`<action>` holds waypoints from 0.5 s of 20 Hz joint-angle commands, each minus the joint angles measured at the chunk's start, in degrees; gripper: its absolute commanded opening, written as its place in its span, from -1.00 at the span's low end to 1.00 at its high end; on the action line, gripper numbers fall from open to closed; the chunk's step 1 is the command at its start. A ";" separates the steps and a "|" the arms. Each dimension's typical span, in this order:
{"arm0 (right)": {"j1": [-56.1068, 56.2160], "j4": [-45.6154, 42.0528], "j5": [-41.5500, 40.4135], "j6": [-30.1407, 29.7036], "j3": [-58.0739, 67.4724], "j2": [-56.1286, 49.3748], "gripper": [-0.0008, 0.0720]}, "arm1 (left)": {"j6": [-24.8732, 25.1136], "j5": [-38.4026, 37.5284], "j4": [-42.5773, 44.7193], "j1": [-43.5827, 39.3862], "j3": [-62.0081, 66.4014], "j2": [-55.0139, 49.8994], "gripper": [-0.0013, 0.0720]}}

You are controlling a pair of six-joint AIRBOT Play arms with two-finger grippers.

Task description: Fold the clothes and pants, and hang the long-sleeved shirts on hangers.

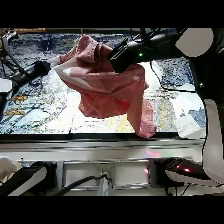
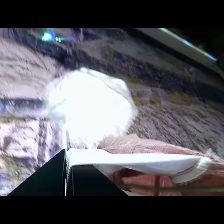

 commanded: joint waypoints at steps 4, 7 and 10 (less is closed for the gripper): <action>-0.02 -8.00 -0.57 -0.44 -0.02 -0.04 -0.93 | 2.03 -0.66 -2.36 -0.87 4.35 7.10 -0.94; -0.02 -10.73 -4.61 -0.39 0.00 -0.11 -0.93 | 2.03 -2.38 -4.55 -4.15 5.11 14.10 -0.94; -0.02 -10.91 -8.76 -0.13 0.00 -0.09 -0.93 | 2.05 -4.79 -4.72 -9.86 5.11 17.66 -0.94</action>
